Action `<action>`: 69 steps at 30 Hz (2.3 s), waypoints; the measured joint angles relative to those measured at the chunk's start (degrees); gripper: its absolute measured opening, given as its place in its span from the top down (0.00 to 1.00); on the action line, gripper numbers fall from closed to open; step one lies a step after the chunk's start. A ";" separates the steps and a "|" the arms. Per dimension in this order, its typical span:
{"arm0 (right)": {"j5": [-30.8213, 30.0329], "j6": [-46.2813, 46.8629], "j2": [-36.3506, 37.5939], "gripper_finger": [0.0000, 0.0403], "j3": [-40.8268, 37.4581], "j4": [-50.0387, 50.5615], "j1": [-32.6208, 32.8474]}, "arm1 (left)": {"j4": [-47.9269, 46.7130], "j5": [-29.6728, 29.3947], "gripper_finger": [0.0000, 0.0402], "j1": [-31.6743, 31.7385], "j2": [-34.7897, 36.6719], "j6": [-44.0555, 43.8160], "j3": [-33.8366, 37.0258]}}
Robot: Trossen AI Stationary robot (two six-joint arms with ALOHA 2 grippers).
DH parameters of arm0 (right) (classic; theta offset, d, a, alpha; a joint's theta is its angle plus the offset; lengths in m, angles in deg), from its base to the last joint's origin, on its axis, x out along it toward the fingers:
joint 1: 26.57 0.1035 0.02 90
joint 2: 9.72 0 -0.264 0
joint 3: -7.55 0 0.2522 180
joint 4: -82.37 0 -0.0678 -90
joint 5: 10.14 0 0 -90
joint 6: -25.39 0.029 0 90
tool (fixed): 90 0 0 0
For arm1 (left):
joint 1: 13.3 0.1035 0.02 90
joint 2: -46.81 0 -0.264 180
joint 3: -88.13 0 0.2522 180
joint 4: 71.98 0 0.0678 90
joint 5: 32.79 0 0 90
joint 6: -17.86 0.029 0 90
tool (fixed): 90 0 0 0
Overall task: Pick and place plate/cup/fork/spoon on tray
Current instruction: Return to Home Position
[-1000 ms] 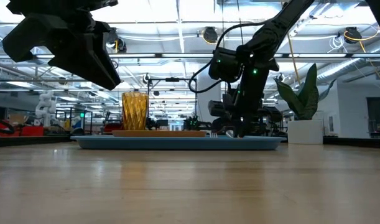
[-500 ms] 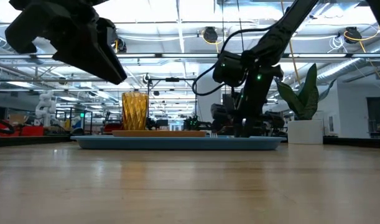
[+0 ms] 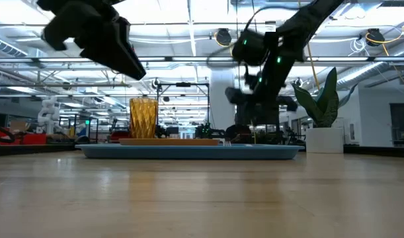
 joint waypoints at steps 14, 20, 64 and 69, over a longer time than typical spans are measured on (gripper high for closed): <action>10.65 -41.72 21.16 0.74 -6.93 -8.06 2.32 | -0.86 -0.02 0.68 13.56 22.64 4.44 0.00; 26.04 -47.62 32.37 0.86 -13.89 -16.98 2.68 | -2.47 1.80 0.68 15.01 33.04 5.04 0.04; 35.95 -60.44 54.05 1.00 -55.34 -53.26 7.73 | 53.00 13.89 0.98 13.36 52.28 3.57 51.67; 35.93 -58.37 57.96 1.00 -55.41 -46.67 9.77 | 55.74 13.15 0.99 13.37 52.28 4.31 51.67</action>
